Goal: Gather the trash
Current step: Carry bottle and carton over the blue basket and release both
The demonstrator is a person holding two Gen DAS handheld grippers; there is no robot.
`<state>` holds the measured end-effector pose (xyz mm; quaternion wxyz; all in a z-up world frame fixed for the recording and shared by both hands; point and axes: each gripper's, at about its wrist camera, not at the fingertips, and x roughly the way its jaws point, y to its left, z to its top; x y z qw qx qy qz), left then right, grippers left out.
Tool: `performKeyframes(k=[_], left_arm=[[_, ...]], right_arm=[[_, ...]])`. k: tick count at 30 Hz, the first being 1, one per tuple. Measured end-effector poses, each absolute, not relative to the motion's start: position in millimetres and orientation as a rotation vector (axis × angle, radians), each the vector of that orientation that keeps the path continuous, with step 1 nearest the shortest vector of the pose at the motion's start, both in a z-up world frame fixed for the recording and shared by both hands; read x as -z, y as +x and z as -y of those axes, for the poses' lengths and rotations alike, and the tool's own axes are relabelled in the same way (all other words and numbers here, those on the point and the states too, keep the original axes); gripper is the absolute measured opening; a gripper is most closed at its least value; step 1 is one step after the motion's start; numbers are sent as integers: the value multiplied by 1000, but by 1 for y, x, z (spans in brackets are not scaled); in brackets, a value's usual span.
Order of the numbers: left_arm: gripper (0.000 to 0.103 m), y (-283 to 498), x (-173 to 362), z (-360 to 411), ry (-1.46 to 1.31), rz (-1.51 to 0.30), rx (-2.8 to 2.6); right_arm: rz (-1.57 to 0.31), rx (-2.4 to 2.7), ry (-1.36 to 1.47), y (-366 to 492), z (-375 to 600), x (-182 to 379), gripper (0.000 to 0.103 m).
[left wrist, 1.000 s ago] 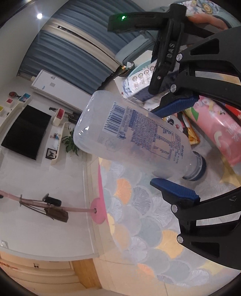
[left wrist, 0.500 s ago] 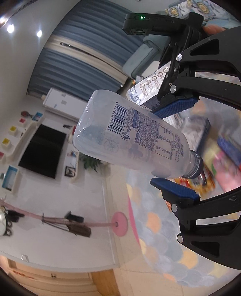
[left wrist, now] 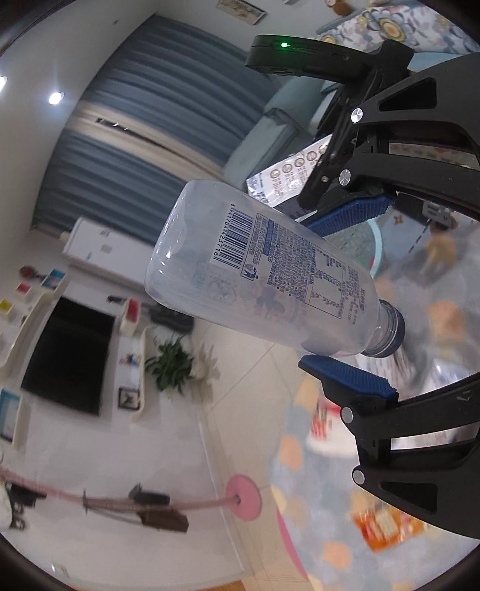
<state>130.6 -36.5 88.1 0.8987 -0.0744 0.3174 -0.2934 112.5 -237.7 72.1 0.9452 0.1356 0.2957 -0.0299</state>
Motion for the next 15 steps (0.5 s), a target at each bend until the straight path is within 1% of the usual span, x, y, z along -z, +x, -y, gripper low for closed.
performKeyframes(k=[7,15], left_arm=[[64,158,-57,116,-147,-775,691],[64,188,-10,173,-128,-896,683]], right_arm=[[-649,160,334,127,302,-40,62],[-760,206,448,150,363,24,62]])
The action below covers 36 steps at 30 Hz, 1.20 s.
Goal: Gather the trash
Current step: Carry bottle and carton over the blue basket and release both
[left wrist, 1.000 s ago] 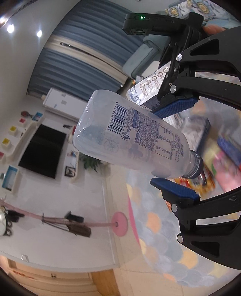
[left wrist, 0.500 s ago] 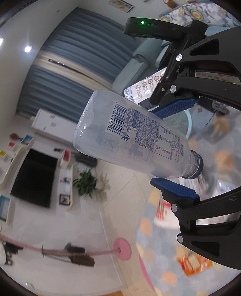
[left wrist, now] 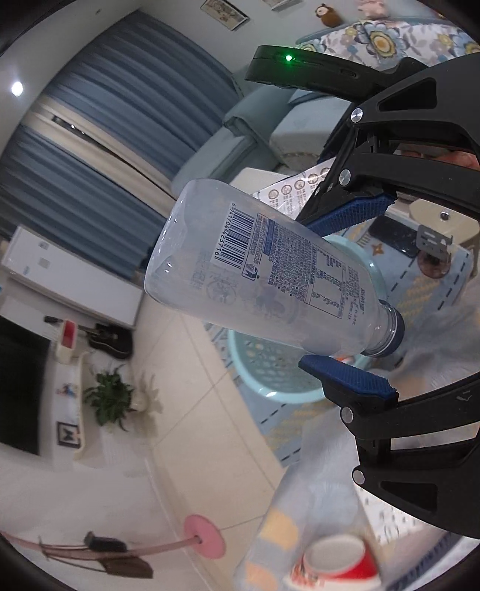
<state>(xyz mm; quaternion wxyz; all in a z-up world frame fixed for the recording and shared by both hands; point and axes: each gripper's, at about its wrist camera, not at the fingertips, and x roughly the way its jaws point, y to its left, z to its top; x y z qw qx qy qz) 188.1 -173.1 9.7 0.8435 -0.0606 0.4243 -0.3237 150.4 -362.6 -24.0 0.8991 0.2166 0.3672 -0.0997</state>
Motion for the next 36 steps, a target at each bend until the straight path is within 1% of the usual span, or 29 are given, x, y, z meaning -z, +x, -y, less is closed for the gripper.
performKeyframes(k=[8,15,16,17,18,21,31,36], left_arm=[[64,211,32,202,-62,-980,620],[65,223,49,211,-52,-1006,590],[65,226,51,212,-59,-1014,584],[68,227,51,211,-72,-1018,579],[73,226,51,212,-94,-1018,584],[79,224,48,208,-105,-996,587],[79,209,41,186,-137,-963,590],[79,193,24,165,-167,-923,593]], right_arm=[[-848,222,492,173,381,74,63],[-886,230,545,182,392,95,64],[-888,231,550,182,395,95,64],[-887,233,553,182,396,95,66],[-882,235,556,182,397,94,71],[-873,241,551,180,400,92,71],[-860,217,531,168,385,83,71],[-833,191,518,156,371,63,71]])
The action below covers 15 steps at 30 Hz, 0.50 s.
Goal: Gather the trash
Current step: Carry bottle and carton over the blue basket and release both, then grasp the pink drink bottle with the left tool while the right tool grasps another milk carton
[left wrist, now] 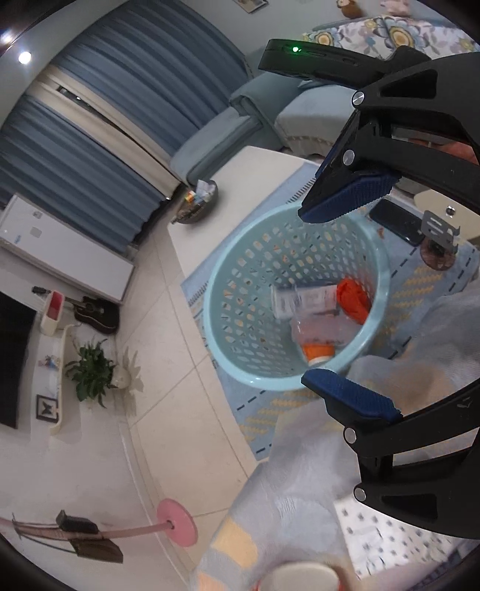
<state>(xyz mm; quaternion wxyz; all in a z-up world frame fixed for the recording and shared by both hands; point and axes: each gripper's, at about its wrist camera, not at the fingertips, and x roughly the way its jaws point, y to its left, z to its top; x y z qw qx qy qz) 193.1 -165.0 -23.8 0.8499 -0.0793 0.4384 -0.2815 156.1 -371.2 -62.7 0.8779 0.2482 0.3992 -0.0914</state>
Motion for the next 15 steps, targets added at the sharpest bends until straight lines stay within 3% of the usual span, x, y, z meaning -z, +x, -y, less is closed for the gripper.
performKeyframes(k=[15], left_arm=[[79,96,-60,45,-187,-697,529]], right_arm=[[-652,-115,241,116,230,-41,71]])
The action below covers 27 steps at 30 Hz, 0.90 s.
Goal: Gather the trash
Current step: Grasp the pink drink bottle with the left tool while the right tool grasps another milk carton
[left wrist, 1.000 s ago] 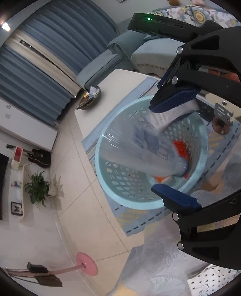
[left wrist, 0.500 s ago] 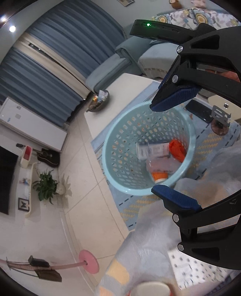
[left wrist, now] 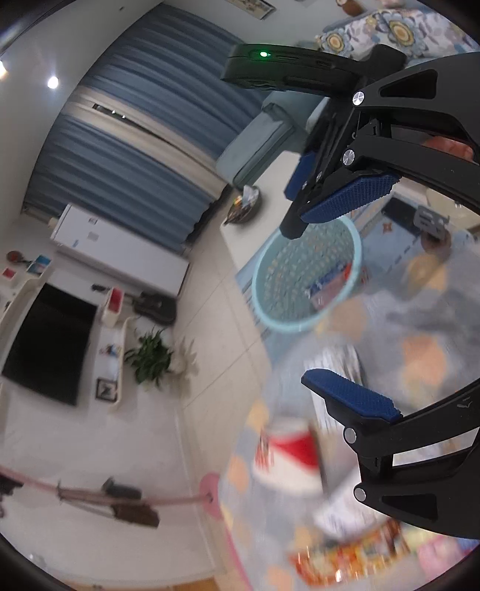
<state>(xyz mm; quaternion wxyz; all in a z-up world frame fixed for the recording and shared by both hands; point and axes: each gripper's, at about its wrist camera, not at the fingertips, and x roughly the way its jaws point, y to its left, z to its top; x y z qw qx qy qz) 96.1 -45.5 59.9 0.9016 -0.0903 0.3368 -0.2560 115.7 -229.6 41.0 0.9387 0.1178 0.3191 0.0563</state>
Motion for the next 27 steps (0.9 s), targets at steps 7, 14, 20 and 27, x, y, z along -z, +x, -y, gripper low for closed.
performKeyframes(k=[7,14,20,27], left_arm=[[79,62,-69,-43,-122,-665,369],[79,54,-45,-136,-89,-763,221],[78,58,-13,-174,-36,-877,225],[77,47,7,-179,10,-935,334]], right_arm=[[-637,-294,80,107,136,-48,71],[-679,-361,1,110,77,-30,71],[-743,-388,-52,123,46,-10,71],[-817,-410,-64,139,34,10,71]])
